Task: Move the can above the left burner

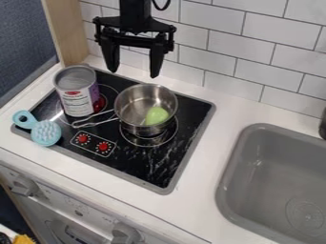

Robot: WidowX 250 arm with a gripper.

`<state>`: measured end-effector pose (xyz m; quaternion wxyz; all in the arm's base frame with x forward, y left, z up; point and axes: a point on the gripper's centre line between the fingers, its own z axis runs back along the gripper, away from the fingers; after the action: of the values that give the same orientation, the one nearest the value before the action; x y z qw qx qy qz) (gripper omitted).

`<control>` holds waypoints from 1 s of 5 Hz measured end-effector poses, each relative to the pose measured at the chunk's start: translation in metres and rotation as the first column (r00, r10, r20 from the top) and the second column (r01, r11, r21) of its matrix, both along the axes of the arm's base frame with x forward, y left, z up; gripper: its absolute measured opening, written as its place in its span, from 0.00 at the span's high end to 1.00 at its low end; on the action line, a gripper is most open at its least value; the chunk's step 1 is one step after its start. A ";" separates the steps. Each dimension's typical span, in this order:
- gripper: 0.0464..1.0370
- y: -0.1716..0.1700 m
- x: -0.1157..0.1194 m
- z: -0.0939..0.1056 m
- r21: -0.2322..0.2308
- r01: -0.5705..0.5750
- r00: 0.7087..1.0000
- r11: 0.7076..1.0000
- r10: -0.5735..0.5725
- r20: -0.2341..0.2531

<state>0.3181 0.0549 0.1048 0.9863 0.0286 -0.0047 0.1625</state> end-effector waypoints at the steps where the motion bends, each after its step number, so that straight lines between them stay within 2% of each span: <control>1: 0.04 -0.001 -0.001 -0.009 -0.007 0.000 1.000 1.000 -0.001 -0.027; 2: 0.04 0.019 -0.010 -0.012 -0.023 -0.058 0.997 0.998 0.056 -0.055; 3: 0.04 0.057 -0.027 -0.017 -0.072 -0.218 0.975 0.973 0.216 -0.044; 4: 0.04 0.083 -0.038 -0.013 -0.079 -0.359 0.932 0.930 0.362 0.025; 5: 0.04 0.103 -0.044 -0.011 -0.085 -0.387 0.920 0.918 0.390 0.027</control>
<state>0.2740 0.1574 0.0937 0.9345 -0.0131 -0.0141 0.3555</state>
